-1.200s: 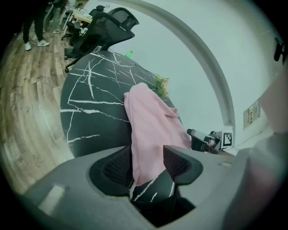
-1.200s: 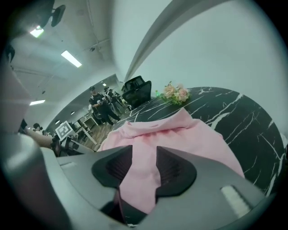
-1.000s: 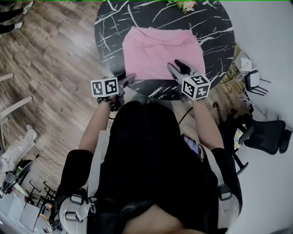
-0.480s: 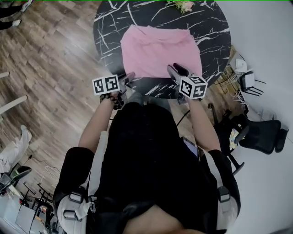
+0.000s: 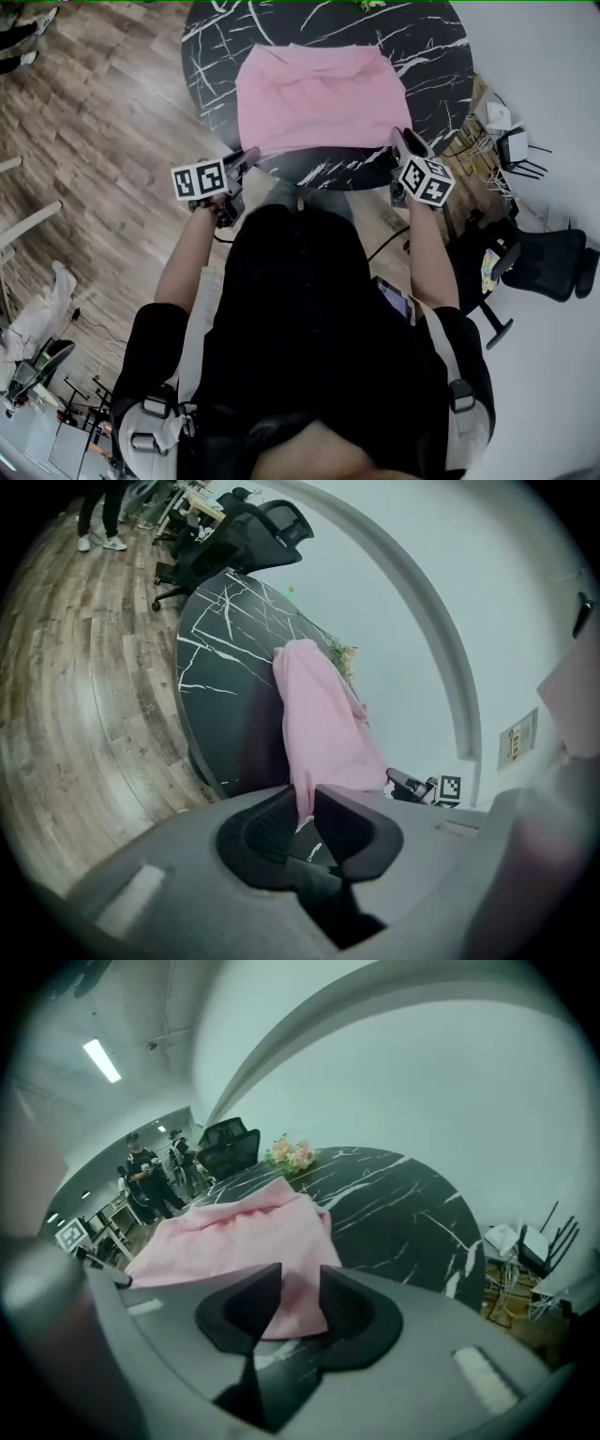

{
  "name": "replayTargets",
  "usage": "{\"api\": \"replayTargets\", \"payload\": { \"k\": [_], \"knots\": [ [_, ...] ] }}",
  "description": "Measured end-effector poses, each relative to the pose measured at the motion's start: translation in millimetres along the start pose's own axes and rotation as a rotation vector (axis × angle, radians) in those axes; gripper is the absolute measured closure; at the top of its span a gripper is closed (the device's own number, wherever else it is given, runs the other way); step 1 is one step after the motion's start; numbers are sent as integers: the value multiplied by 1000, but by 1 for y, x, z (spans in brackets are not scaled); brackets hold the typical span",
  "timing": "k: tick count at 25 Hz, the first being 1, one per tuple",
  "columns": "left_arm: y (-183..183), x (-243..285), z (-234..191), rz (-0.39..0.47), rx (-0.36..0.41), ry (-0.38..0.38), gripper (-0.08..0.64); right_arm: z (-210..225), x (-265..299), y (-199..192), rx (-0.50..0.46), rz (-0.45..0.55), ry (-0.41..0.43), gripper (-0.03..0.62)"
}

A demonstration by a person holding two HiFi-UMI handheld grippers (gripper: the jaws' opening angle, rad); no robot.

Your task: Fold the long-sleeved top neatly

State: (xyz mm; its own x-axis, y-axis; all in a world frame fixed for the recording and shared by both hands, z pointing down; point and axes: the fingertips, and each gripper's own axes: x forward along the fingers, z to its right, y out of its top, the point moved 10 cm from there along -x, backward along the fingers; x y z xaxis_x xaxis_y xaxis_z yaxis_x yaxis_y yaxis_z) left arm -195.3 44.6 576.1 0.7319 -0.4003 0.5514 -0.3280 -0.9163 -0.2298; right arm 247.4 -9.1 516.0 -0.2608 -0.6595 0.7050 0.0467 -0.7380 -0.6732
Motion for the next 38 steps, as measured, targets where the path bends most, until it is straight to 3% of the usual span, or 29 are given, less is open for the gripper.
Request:
{"api": "replayTargets", "payload": {
  "k": [5,13,19,24,29,36,38],
  "knots": [
    [-8,-10,-8,-13,-26,11,499,18,7,-28,33,-108,-25,475],
    [-14,-15,-16,-50,14,41,499,11,-5,-50,-71,-120,-30,531],
    [-1,-14,-6,-92,193,108,438,8,-3,-39,-68,-161,-24,508],
    [29,-29,4,-64,332,193,368,-1,-6,-6,-143,-108,4,472],
    [85,-31,17,-29,556,249,364,-22,14,38,-359,-61,63,454],
    [147,-3,62,-3,819,175,364,-73,45,78,-674,-67,180,453],
    [158,9,73,-18,928,172,364,-86,53,81,-788,-96,208,441]
  ]
}}
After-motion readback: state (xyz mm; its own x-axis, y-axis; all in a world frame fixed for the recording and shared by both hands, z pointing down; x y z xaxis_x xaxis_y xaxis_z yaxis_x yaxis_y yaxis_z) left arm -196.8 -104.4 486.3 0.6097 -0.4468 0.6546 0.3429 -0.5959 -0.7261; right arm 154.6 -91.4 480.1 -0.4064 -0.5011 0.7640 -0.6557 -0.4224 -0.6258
